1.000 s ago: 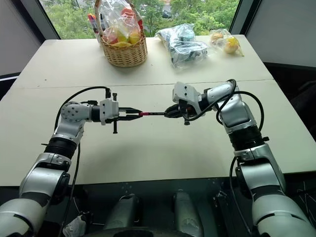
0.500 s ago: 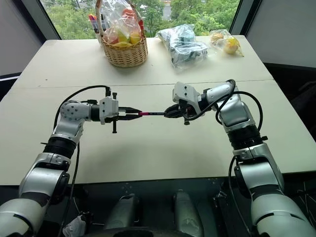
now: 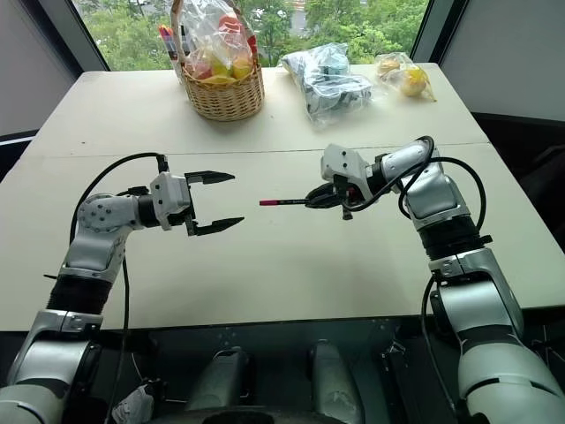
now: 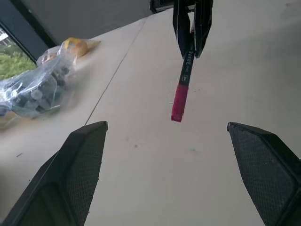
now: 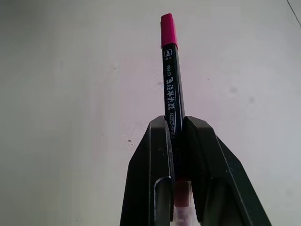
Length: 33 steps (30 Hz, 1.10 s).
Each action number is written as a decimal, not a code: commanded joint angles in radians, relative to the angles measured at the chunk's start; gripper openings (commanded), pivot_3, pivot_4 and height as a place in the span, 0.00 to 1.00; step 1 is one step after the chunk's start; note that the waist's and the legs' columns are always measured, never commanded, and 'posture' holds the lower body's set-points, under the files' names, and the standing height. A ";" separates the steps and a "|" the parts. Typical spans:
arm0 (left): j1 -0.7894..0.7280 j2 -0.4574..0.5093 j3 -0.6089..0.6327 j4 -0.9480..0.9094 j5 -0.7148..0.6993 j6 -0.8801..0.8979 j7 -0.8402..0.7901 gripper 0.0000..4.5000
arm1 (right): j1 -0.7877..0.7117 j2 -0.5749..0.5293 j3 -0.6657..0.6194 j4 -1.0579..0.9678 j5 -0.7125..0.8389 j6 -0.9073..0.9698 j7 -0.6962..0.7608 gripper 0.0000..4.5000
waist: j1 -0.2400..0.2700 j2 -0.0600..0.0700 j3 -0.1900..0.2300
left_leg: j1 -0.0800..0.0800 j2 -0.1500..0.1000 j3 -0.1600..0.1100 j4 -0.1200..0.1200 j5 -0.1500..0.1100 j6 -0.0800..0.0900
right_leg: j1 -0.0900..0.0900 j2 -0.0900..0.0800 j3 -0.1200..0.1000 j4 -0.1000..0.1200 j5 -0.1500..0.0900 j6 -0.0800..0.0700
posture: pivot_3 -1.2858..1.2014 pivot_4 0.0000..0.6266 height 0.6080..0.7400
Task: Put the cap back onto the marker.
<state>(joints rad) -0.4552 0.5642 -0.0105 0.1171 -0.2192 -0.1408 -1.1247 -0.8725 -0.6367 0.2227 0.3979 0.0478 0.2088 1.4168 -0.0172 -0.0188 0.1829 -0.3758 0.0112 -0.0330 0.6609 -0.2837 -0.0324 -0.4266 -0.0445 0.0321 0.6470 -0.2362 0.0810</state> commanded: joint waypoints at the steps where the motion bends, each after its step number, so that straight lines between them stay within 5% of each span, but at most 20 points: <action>1: 0.035 0.010 0.047 -0.099 -0.044 0.098 0.079 0.98 | 0.007 -0.029 -0.057 -0.015 0.027 -0.008 -0.039 0.00 | 0.000 0.000 0.000 | 0.000 0.000 0.000 0.000 0.000 0.000 | 0.000 0.000 0.000 0.000 0.000 0.000 | 0.52 0.24 1.00; 7: 0.068 -0.015 0.049 -0.181 -0.076 0.256 0.184 0.98 | 0.097 -0.039 -0.172 -0.149 0.030 0.111 -0.274 0.00 | 0.002 0.000 0.000 | 0.000 0.000 0.000 0.000 0.000 0.000 | 0.000 0.000 0.000 0.000 0.000 0.000 | 0.52 0.24 1.00; 16: 0.047 -0.053 0.035 -0.174 -0.100 0.393 0.254 0.98 | 0.239 -0.017 -0.433 -0.398 -0.001 0.599 -0.773 0.00 | 0.004 0.000 0.000 | -0.001 0.000 0.000 0.000 0.000 0.000 | 0.000 0.000 0.000 0.000 0.000 0.000 | 0.52 0.24 1.00; 23: 0.017 -0.081 0.025 -0.163 -0.121 0.448 0.254 0.98 | 0.326 -0.005 -0.542 -0.456 0.030 0.814 -0.913 0.00 | 0.001 0.000 0.000 | -0.001 0.000 0.000 0.000 0.000 0.000 | 0.000 0.000 0.000 0.000 0.000 0.000 | 0.52 0.24 1.00; 33: 0.005 -0.076 0.025 -0.188 -0.144 0.502 0.242 0.98 | 0.407 0.066 -0.578 -0.425 0.075 0.812 -1.023 0.00 | -0.002 0.000 0.000 | -0.001 0.000 0.000 0.000 0.000 0.000 | 0.000 0.001 0.001 -0.001 0.000 0.000 | 0.52 0.24 1.00</action>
<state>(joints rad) -0.4302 0.4795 0.0114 -0.0383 -0.3462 0.3629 -0.8813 -0.4482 -0.5633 -0.3267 -0.0109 0.1089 1.0418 0.4136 -0.0193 -0.0188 0.1829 -0.3763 0.0109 -0.0325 0.6611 -0.2837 -0.0322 -0.4264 -0.0435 0.0333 0.6461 -0.2364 0.0809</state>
